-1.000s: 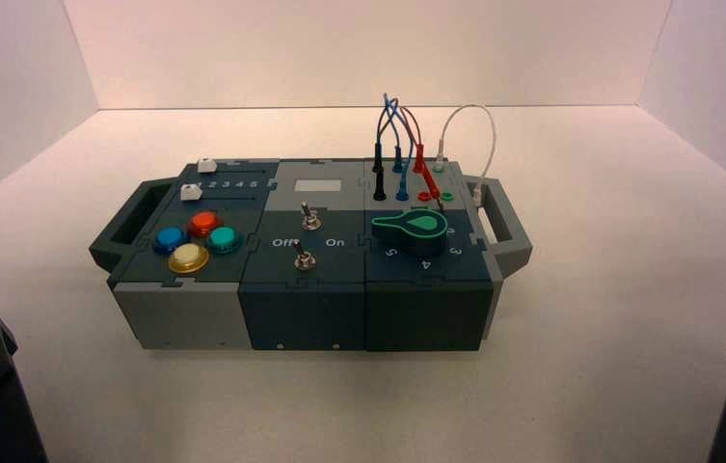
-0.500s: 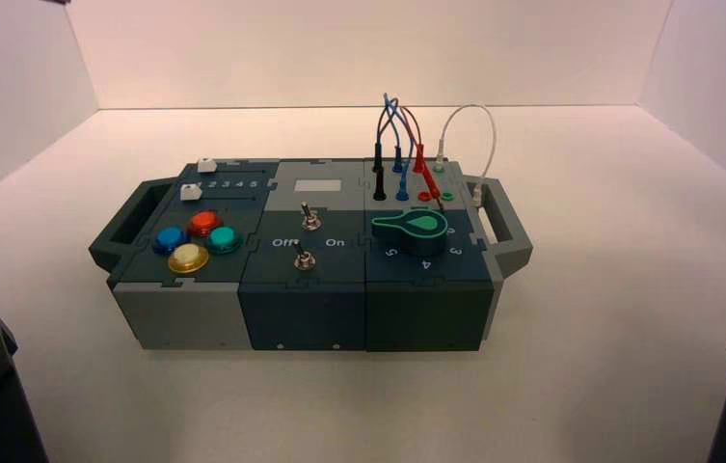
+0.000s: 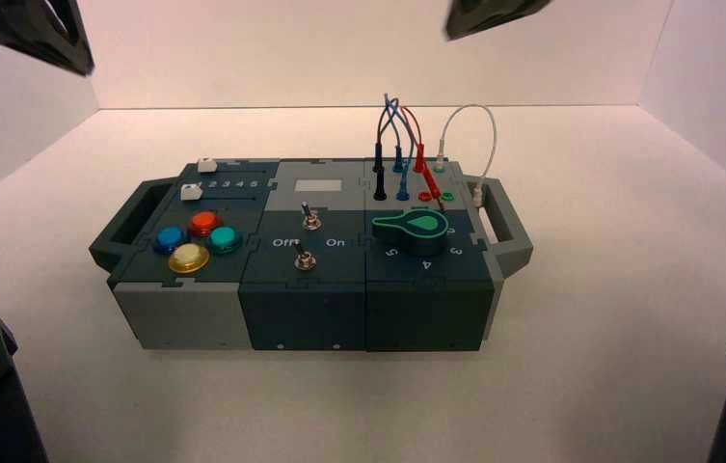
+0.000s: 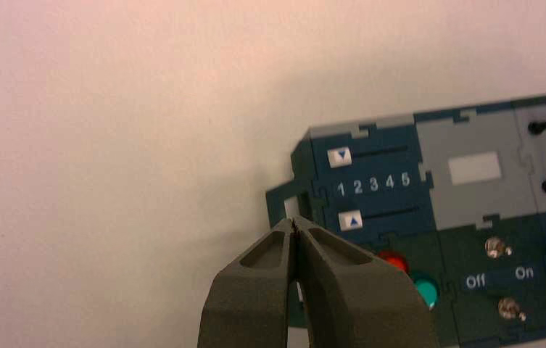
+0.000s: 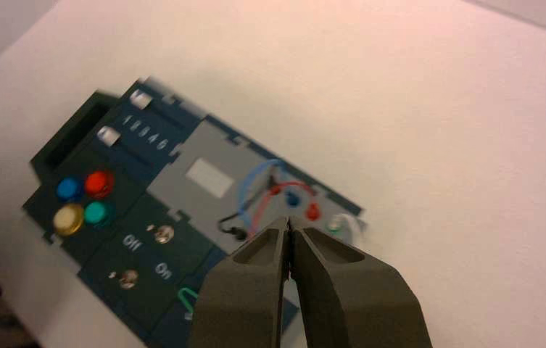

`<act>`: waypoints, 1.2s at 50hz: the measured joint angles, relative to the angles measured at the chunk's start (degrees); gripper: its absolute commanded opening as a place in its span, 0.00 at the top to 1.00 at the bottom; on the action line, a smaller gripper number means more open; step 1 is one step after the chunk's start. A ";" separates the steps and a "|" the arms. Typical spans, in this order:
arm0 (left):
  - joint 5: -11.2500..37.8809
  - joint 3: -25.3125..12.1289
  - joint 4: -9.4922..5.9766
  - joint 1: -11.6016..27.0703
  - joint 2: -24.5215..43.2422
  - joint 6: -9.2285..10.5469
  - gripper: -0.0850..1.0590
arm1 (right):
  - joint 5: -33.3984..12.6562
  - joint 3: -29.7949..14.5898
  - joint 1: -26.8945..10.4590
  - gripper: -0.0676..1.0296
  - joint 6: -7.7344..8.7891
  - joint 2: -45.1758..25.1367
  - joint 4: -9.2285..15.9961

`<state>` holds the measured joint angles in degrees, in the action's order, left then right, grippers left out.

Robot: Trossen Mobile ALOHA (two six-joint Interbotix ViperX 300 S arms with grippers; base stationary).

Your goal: Move the bottom slider to position 3.

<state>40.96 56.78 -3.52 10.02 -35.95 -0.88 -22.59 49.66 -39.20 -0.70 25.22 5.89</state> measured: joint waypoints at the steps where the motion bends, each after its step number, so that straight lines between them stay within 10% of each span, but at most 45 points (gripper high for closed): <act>1: 0.00 0.00 -0.09 0.26 0.44 0.00 0.95 | -0.09 -0.44 -0.44 0.96 -0.09 -0.53 0.00; 60: -3.34 -5.01 -2.81 7.65 27.77 0.00 0.95 | -1.67 -8.53 -2.46 0.96 0.79 -15.03 -0.26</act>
<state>37.62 51.77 -6.33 17.67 -8.17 -0.88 -24.26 41.13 -41.66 0.09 10.20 5.63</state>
